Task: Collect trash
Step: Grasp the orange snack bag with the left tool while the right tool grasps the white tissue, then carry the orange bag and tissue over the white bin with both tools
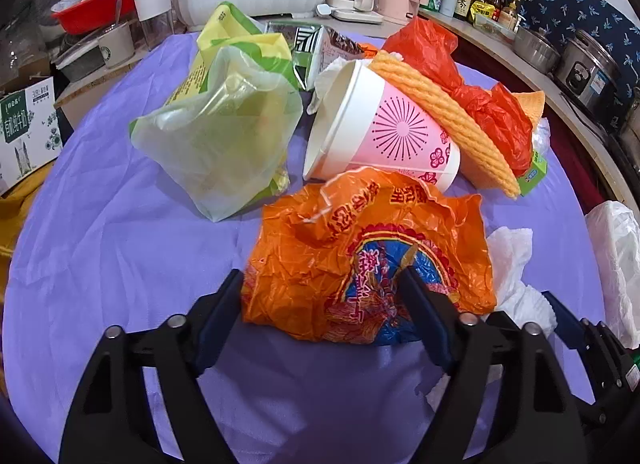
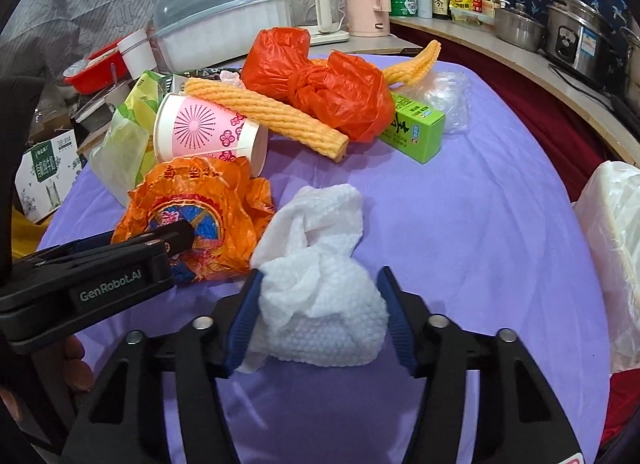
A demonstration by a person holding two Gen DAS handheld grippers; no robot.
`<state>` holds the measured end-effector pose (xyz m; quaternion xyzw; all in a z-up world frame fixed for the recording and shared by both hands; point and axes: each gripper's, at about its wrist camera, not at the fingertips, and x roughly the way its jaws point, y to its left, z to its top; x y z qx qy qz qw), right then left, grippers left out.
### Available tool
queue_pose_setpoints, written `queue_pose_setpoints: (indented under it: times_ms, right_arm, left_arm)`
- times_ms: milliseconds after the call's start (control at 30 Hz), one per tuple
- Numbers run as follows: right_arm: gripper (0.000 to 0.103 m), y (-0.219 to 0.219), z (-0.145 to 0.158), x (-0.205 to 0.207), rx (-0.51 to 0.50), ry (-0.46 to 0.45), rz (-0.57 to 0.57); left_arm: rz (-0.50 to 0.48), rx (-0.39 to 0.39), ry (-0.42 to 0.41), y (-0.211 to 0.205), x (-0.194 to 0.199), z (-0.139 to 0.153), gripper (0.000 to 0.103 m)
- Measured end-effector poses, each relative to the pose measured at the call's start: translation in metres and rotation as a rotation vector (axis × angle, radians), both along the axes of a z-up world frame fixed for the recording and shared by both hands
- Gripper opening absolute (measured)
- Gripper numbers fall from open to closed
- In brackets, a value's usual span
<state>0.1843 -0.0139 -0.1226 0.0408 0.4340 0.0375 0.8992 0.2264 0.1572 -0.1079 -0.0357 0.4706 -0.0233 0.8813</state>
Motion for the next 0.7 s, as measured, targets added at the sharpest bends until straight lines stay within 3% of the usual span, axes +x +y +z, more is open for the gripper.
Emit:
queue_pose_setpoints:
  times_ms: [167, 267, 367, 700]
  right_arm:
    - [0.022, 0.0, 0.001, -0.005, 0.017, -0.015, 0.014]
    - [0.014, -0.003, 0.005, -0.012, 0.024, -0.024, 0.013]
    - [0.013, -0.01, 0.011, -0.021, 0.043, -0.036, -0.001]
    - [0.012, -0.047, 0.043, -0.06, 0.054, -0.104, -0.076]
  left_arm:
    - [0.002, -0.02, -0.006, 0.001, -0.002, 0.005, 0.044]
    - [-0.006, -0.035, -0.009, -0.001, -0.009, 0.01, 0.038]
    - [-0.014, -0.035, -0.019, -0.005, -0.018, 0.016, 0.032]
    - [-0.048, -0.065, -0.072, -0.023, -0.059, 0.048, 0.028]
